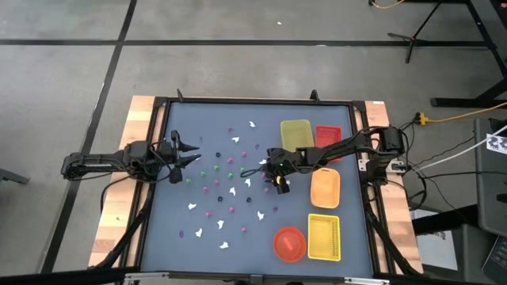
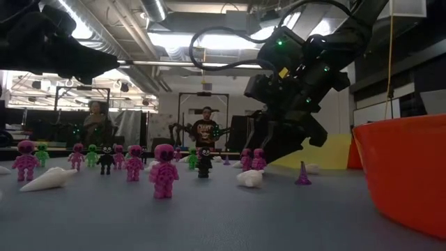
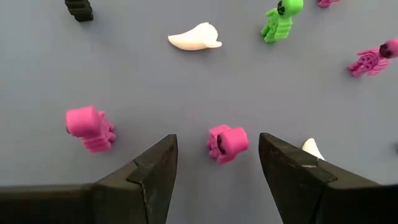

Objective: Sort Halloween decoration
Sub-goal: Put the pink skeleton toy into the top yellow bin

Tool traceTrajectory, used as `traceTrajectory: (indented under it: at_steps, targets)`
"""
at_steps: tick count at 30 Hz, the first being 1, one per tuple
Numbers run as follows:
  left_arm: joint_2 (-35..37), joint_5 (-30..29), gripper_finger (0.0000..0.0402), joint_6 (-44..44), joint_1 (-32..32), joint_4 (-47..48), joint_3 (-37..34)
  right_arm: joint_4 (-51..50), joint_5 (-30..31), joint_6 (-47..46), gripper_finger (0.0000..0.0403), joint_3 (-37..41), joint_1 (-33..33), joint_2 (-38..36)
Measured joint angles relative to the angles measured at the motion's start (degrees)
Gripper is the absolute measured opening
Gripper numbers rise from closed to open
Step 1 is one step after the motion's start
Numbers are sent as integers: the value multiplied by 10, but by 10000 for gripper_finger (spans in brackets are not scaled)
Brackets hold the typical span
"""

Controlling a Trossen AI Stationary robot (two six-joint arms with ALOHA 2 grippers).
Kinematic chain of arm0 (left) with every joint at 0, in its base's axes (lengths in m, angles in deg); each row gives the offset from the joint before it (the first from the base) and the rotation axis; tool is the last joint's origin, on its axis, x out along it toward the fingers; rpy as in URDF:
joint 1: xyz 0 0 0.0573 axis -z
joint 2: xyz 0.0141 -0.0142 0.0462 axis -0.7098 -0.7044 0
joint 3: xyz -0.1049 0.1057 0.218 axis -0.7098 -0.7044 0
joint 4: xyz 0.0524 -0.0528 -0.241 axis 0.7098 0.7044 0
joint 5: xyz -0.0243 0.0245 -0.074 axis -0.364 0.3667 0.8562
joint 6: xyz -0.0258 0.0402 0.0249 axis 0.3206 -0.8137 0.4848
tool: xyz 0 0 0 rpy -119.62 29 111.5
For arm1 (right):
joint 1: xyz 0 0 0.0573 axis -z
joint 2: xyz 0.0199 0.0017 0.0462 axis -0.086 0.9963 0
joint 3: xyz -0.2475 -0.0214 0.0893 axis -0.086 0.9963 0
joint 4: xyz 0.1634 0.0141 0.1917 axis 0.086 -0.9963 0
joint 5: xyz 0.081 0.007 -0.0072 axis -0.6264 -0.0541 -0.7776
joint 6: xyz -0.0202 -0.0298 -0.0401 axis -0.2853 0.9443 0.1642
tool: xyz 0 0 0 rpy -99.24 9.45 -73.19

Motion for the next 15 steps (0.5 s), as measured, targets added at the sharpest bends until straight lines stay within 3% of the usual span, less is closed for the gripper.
traceTrajectory:
  at_steps: [4, 15]
  targets:
    - [0, 0, 119, 0, 0, 0, 0, 1, 0, 0, 216, 0, 0, 0]
    - [0, 0, 119, 0, 0, 0, 0, 3, 0, 0, 129, 0, 0, 0]
